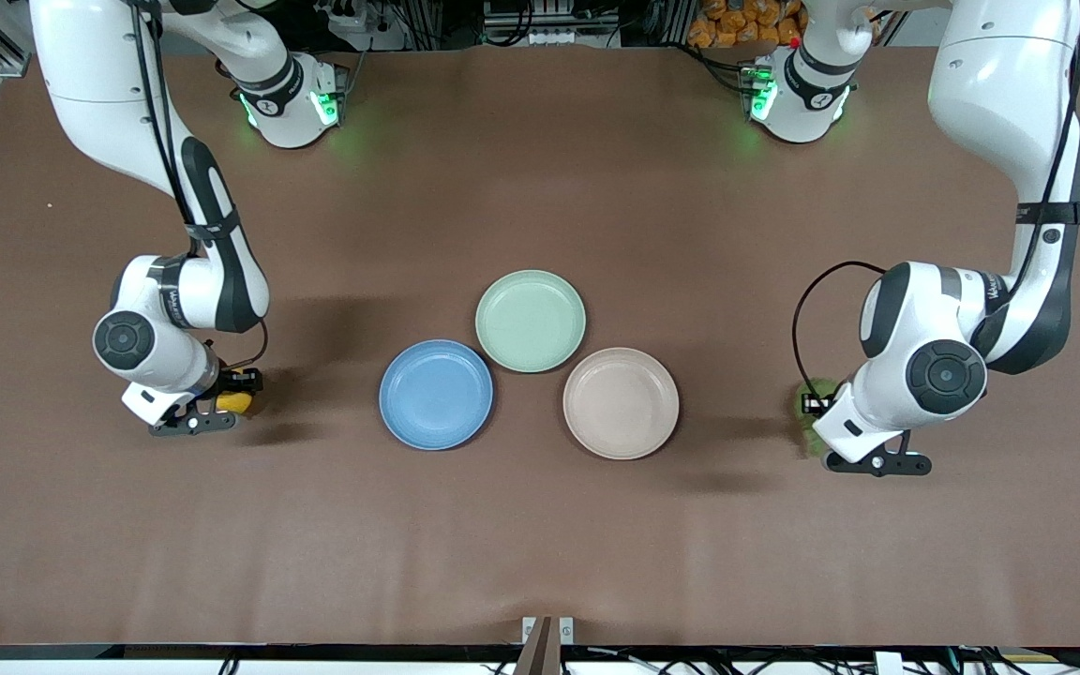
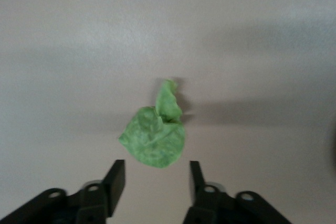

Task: Pick lemon and lettuce from blue and beige plates
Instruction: 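Lift the lettuce with the left gripper while the right gripper lifts the lemon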

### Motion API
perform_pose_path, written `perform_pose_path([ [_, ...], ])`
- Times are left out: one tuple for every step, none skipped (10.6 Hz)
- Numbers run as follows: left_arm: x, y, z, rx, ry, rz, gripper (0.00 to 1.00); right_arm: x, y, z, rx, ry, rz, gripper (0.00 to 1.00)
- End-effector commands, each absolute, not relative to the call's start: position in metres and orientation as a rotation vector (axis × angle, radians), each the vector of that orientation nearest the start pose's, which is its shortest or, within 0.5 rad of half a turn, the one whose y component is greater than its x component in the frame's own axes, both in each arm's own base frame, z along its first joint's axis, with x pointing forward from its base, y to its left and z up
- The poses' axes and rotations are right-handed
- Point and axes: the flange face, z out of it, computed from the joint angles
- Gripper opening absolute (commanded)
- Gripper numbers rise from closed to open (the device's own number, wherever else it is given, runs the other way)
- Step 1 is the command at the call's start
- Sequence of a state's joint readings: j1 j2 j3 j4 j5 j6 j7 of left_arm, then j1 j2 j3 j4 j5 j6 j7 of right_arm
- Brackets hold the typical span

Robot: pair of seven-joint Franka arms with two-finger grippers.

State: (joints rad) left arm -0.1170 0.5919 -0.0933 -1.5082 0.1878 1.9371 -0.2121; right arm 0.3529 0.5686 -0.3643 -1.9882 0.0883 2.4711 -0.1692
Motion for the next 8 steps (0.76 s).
perform_pose_path([
  [0.657, -0.119, 0.309, -3.024, 0.095, 0.286, 1.00, 0.589, -0.005, 0.193, -3.258, -0.241, 0.031, 0.26],
  [0.646, -0.110, 0.305, -3.036, 0.061, 0.326, 1.00, 0.588, -0.004, 0.191, -3.257, -0.239, 0.023, 0.26],
  [0.631, -0.094, 0.305, -3.040, 0.022, 0.363, 1.00, 0.588, -0.004, 0.193, -3.254, -0.228, 0.020, 0.26],
  [0.609, -0.091, 0.303, -3.047, 0.006, 0.400, 1.00, 0.588, -0.007, 0.193, -3.250, -0.210, 0.017, 0.26],
  [0.589, -0.082, 0.303, -3.048, -0.022, 0.414, 1.00, 0.588, -0.012, 0.193, -3.240, -0.167, 0.014, 0.26],
  [0.571, -0.062, 0.297, -3.059, -0.087, 0.459, 1.00, 0.588, -0.012, 0.192, -3.222, -0.122, 0.012, 0.26],
  [0.553, -0.055, 0.293, -3.060, -0.115, 0.501, 1.00, 0.587, -0.013, 0.192, -3.204, -0.100, 0.014, 0.26],
  [0.535, -0.055, 0.297, -3.058, -0.117, 0.506, 1.00, 0.586, -0.018, 0.191, -3.177, -0.061, 0.016, 0.26],
])
